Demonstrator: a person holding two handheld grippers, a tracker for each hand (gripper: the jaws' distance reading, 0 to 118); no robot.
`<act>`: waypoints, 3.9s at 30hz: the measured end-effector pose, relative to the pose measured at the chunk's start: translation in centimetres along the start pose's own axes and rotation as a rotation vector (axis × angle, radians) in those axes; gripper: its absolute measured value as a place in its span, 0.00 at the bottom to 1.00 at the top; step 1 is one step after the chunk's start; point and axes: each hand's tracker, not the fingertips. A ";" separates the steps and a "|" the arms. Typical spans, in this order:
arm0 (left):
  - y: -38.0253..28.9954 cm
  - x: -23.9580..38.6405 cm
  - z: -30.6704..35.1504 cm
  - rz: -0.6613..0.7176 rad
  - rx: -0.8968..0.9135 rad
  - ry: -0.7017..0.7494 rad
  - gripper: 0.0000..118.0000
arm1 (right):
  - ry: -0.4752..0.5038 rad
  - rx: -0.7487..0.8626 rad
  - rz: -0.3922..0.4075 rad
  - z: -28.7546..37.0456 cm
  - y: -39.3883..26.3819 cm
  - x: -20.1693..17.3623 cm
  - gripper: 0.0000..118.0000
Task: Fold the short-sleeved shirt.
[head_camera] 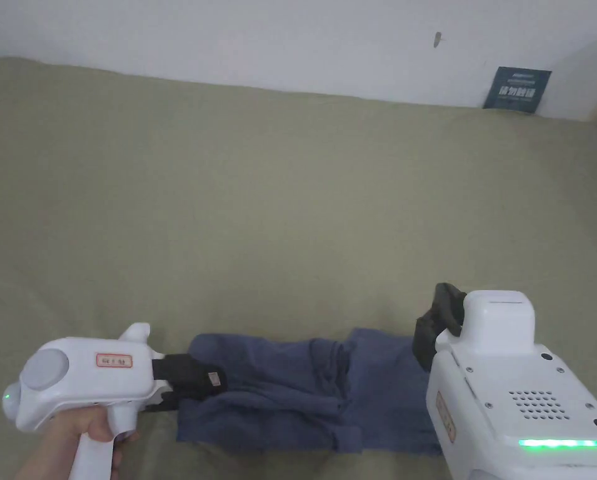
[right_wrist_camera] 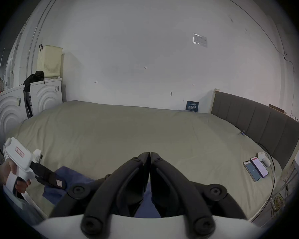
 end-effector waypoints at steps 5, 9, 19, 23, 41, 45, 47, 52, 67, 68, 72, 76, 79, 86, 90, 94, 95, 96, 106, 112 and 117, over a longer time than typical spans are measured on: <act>1.9 -0.4 4.6 -0.033 0.125 0.048 0.08 | 0.009 0.027 0.012 0.8 0.9 0.1 0.06; 1.1 1.1 11.5 -0.074 0.229 0.139 0.08 | 0.017 0.045 -0.003 1.1 1.1 0.0 0.06; -0.2 5.3 17.4 -0.113 0.276 0.333 0.08 | 0.052 0.077 -0.022 1.4 2.0 -1.4 0.06; -0.6 9.1 14.3 -0.251 0.281 0.338 0.08 | 0.065 0.088 -0.008 1.7 2.1 -1.5 0.06; -2.3 15.3 -9.0 -0.398 0.007 0.386 0.47 | 0.038 0.042 -0.014 1.2 0.9 0.8 0.06; -2.6 15.5 -7.4 -0.345 0.086 0.286 1.00 | 0.026 0.032 -0.014 1.3 0.5 1.3 0.06; -2.5 15.5 -4.8 -0.354 0.127 0.263 0.99 | 0.022 0.026 -0.021 1.2 0.4 1.6 0.06; -2.1 13.6 0.9 -0.313 0.204 0.153 0.01 | 0.021 0.018 -0.052 0.8 0.6 1.5 0.06; -5.6 5.8 -11.0 -0.146 -0.049 0.054 0.00 | 0.032 -0.022 -0.008 0.9 -0.8 1.0 0.06; -5.3 5.2 -10.6 -0.105 -0.037 -0.040 0.00 | 0.027 -0.027 -0.006 0.8 -0.9 1.1 0.06; -4.9 6.3 -9.5 -0.108 -0.037 -0.003 0.00 | 0.019 -0.039 -0.020 0.5 -1.2 1.2 0.06; -4.9 7.9 -6.7 -0.171 -0.003 -0.003 0.00 | 0.036 -0.044 -0.016 0.4 -1.5 0.3 0.06; -4.4 8.2 -2.7 -0.190 0.066 -0.030 0.00 | 0.081 -0.062 -0.010 0.1 -2.0 -1.3 0.06; -3.1 7.0 5.1 -0.224 0.186 0.036 0.00 | 0.222 -0.157 -0.053 -2.7 -3.9 -6.3 0.06; -2.4 5.4 7.3 -0.204 0.218 0.078 0.00 | 0.255 -0.223 -0.053 -4.7 -5.5 -8.0 0.06; -2.1 4.3 8.3 -0.194 0.249 0.132 0.00 | 0.237 -0.277 -0.041 -6.4 -7.2 -8.7 0.06; -1.9 4.0 8.4 -0.186 0.248 0.137 0.00 | 0.230 -0.292 -0.032 -6.9 -7.6 -8.8 0.06; -1.8 3.8 8.4 -0.173 0.254 0.151 0.00 | 0.223 -0.307 -0.028 -7.5 -8.1 -9.0 0.06; -0.3 1.4 6.7 -0.161 0.199 0.293 0.00 | 0.177 -0.393 -0.021 -9.8 -10.8 -10.1 0.06; 0.5 1.6 5.1 -0.154 0.107 0.210 0.01 | 0.187 -0.397 -0.033 -10.0 -10.8 -9.8 0.06; 2.1 0.7 3.4 -0.097 0.014 -0.052 0.98 | 0.196 -0.401 -0.051 -10.1 -10.9 -9.6 0.06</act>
